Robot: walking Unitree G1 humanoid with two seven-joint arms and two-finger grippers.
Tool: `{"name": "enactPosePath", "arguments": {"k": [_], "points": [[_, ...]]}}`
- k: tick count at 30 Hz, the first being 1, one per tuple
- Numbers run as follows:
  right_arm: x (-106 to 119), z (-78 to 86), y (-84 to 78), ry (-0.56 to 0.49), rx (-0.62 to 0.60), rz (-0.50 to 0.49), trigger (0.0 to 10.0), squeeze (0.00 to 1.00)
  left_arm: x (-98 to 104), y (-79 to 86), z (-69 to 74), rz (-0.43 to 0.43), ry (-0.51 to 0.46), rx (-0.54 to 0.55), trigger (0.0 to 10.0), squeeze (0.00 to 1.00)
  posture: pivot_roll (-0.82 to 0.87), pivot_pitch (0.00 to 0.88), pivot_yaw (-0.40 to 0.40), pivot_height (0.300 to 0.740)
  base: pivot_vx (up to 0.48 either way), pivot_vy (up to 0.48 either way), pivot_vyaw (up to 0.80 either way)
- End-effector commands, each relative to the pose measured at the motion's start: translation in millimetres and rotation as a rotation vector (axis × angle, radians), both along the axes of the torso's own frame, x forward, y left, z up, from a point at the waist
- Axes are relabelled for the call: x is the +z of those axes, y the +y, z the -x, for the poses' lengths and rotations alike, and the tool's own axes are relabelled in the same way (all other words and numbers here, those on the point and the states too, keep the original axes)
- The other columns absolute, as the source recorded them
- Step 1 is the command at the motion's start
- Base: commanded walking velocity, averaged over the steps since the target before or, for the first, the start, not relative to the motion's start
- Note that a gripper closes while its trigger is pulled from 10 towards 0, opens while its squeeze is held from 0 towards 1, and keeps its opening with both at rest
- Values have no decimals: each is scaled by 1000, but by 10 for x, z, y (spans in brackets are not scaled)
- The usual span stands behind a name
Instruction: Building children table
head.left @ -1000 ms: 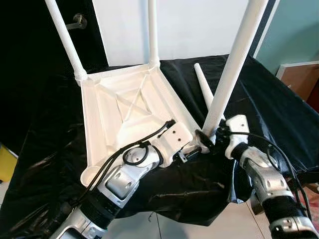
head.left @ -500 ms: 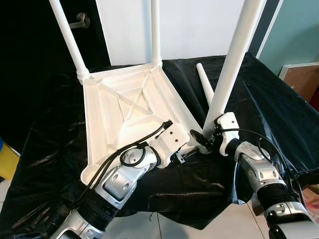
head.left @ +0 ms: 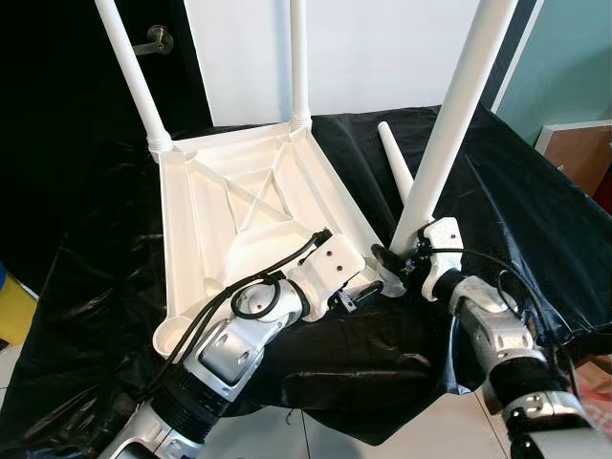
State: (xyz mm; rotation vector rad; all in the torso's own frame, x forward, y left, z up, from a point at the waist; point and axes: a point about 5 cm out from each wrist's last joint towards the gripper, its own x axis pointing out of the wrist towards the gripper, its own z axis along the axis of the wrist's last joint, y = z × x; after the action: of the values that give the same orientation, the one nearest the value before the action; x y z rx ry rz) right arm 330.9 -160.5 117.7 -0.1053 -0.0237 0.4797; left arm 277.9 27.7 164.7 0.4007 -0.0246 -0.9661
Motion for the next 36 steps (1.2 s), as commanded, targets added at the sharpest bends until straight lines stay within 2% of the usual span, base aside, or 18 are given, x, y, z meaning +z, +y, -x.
{"name": "enactPosePath", "arguments": {"k": [1,9,12,14,16,22,23,29,31,33,34,35,36], "points": [[-169,53,-10,76,-57,10,10000,0,-9,10,-2,-18,4,-20,10000,0,-132,28,1,740,0,0,0],[-199,116,65,84,-327,-49,10000,0,-16,16,-16,-21,7,-12,10000,0,-142,32,5,740,0,0,0],[-199,116,65,84,-327,-49,10000,0,-16,16,-16,-21,7,-12,10000,0,-142,32,5,740,0,0,0],[-208,155,157,74,-401,-80,10000,0,-27,32,-34,-27,11,-3,10000,0,-147,33,12,740,0,0,0],[-210,189,236,66,-419,-95,10000,0,-42,66,-65,-26,33,11,10000,0,-147,34,14,740,0,0,0],[-200,215,262,58,-422,-95,10000,0,-60,89,-88,-18,66,23,10000,0,-147,34,18,740,0,0,0],[-178,231,241,43,-421,-102,10000,1000,-74,115,-115,-18,85,37,10000,0,-148,35,22,740,0,0,0],[-104,272,175,-1,-414,-132,10000,1000,-126,205,-210,-41,121,94,10000,0,-146,36,24,740,0,0,0],[-108,346,117,-12,-405,-123,10000,1000,-223,347,-352,-138,143,176,10000,0,-139,38,24,740,0,0,0],[-108,346,117,-12,-405,-123,10000,1000,-223,347,-352,-138,143,176,10000,0,-139,38,24,740,0,0,0],[-125,372,108,-8,-404,-117,10000,569,-257,389,-390,-170,148,205,10000,0,-139,38,24,740,0,0,0],[-143,395,104,-4,-401,-111,10000,192,-282,418,-416,-188,155,225,10000,0,-139,38,24,740,0,0,0],[-143,395,104,-4,-401,-111,10000,192,-282,418,-416,-188,155,225,10000,0,-139,38,24,740,0,0,0]]}}
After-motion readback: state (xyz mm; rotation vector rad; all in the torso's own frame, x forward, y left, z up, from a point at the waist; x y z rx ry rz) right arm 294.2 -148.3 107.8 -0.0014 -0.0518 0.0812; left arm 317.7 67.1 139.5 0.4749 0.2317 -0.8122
